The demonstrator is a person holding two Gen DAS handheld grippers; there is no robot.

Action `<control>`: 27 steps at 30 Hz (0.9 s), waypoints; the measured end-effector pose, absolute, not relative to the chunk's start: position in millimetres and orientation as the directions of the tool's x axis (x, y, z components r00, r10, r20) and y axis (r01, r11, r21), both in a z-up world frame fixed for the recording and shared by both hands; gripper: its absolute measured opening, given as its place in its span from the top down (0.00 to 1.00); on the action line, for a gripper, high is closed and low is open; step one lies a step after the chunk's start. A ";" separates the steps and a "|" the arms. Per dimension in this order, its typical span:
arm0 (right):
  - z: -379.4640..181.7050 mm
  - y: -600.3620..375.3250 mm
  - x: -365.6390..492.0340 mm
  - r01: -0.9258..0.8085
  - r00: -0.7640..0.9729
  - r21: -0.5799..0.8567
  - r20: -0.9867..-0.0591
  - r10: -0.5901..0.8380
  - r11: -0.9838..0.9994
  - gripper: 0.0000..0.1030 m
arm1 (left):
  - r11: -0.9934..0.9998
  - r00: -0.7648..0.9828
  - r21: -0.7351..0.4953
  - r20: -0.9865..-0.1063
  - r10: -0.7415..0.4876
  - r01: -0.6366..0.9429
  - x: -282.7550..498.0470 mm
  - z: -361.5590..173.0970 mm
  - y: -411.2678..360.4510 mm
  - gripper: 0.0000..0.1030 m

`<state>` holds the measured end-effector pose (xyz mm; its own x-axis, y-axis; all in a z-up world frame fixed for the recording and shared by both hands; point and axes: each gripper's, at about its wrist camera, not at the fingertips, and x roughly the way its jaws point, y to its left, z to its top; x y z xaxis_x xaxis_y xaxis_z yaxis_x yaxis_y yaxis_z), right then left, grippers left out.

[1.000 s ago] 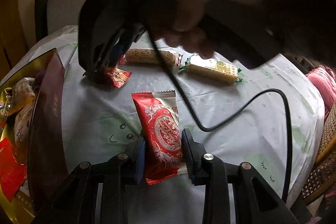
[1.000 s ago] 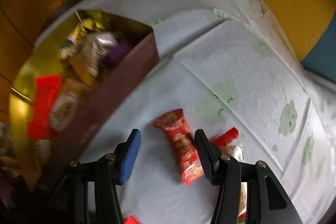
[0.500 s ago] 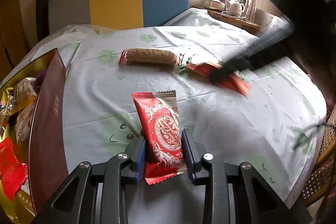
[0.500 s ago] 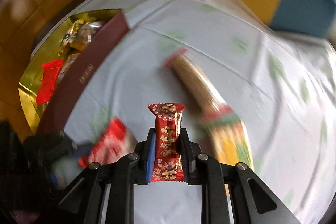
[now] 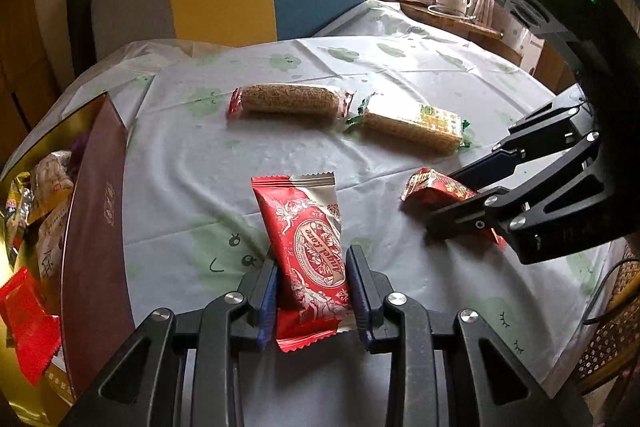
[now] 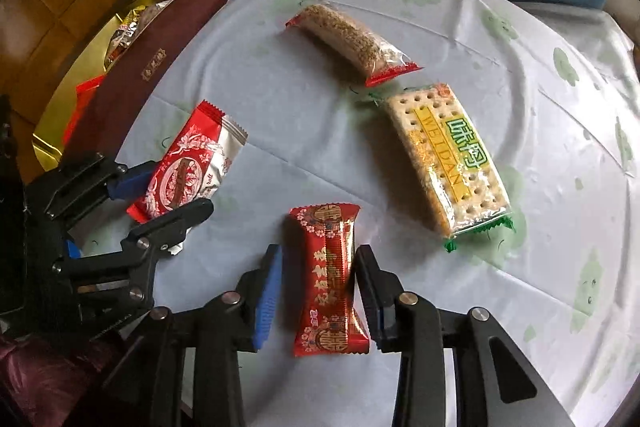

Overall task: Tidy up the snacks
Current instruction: 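Drop the red-and-white packet into the gold tray with the left while the right holds its packet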

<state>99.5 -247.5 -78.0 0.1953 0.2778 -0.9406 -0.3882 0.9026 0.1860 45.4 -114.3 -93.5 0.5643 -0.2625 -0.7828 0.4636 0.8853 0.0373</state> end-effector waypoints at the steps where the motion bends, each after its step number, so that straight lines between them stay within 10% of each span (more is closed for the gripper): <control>1: -78.5 -243.6 99.0 -0.394 0.197 0.178 -0.942 0.272 0.902 0.63 | 0.885 0.561 0.040 -0.786 -0.260 0.465 46.1 -93.1 -115.2 0.69; 5: -79.2 -225.7 90.6 -0.430 0.225 0.116 -0.946 0.231 0.895 0.78 | 0.888 0.548 0.033 -0.797 -0.255 0.460 48.4 -91.0 -116.8 0.69; 27: -98.6 -194.9 61.7 -0.466 0.272 0.046 -0.943 0.192 0.884 0.77 | 0.974 0.650 -0.127 -0.727 -0.218 0.185 50.6 -9.5 1.1 0.70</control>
<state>61.7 -194.9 -98.6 0.2716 0.1925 -0.9430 -0.4659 0.8836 0.0462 50.6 1.1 -9.5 0.6505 -0.2185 -0.7274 0.1853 0.9744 -0.1269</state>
